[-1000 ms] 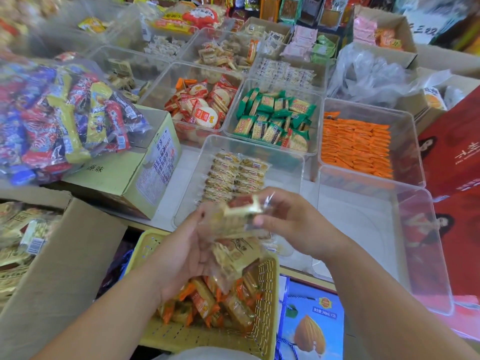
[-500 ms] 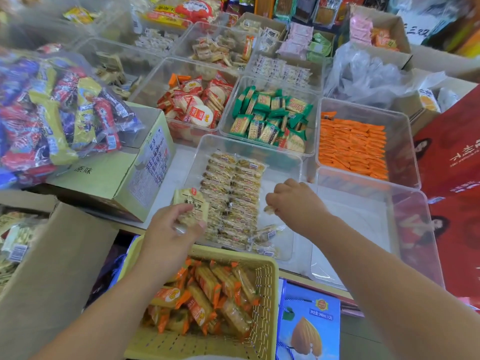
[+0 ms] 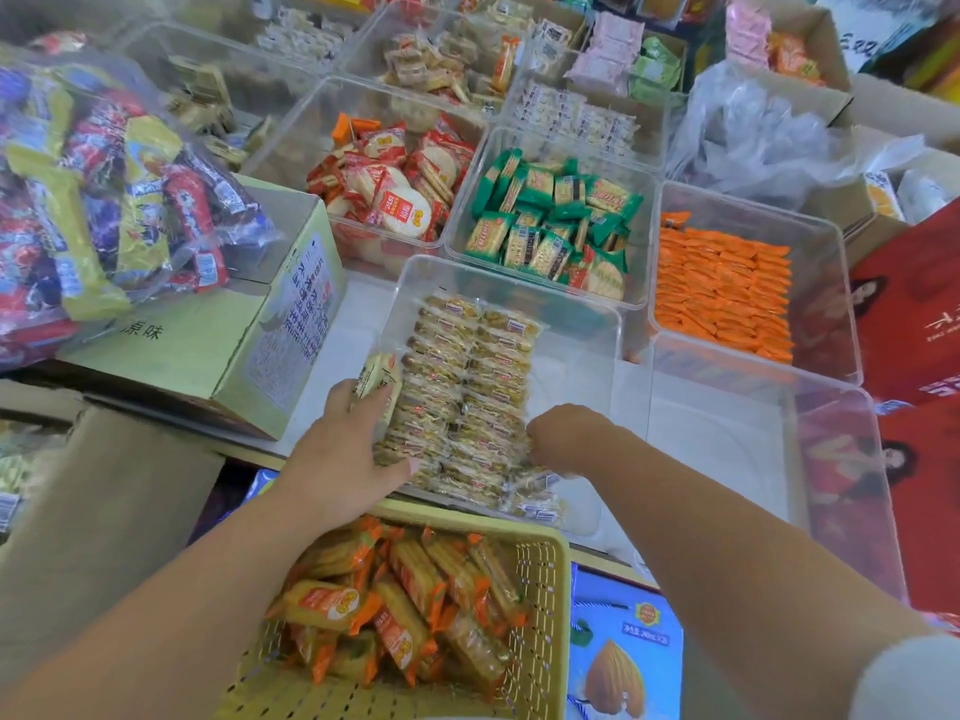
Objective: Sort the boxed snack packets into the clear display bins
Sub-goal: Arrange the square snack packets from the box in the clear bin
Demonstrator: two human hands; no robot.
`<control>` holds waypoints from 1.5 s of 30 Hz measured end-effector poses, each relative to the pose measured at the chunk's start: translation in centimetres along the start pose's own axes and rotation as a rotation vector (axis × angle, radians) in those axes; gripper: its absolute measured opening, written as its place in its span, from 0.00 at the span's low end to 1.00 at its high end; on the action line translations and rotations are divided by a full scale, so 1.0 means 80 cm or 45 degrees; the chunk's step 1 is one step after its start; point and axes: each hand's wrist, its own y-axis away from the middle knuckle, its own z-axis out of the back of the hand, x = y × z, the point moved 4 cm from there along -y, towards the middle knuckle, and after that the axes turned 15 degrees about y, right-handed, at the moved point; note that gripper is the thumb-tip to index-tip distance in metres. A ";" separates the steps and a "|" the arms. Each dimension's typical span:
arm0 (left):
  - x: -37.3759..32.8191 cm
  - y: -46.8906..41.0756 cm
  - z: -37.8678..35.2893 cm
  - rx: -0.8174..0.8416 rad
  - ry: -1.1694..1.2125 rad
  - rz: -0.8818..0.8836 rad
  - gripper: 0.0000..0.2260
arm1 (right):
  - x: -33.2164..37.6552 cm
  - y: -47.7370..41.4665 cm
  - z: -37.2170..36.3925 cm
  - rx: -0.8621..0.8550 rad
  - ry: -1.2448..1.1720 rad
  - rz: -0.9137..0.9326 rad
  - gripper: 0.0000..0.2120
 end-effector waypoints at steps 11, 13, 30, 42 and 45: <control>0.010 -0.006 -0.005 -0.050 -0.042 -0.061 0.45 | 0.015 0.016 -0.011 0.148 -0.205 0.010 0.15; 0.011 -0.005 -0.005 -0.061 -0.034 -0.061 0.45 | 0.018 0.021 -0.013 0.130 -0.184 -0.001 0.15; -0.038 0.066 0.021 -0.277 1.128 -0.073 0.19 | 0.007 0.098 0.037 -0.482 -0.540 -0.159 0.22; -0.069 0.105 -0.015 -0.086 1.789 0.107 0.08 | 0.049 0.199 0.038 -0.951 -1.671 0.238 0.30; -0.076 0.114 -0.015 -0.023 1.887 0.154 0.05 | 0.048 0.202 0.027 -1.030 -1.480 0.170 0.30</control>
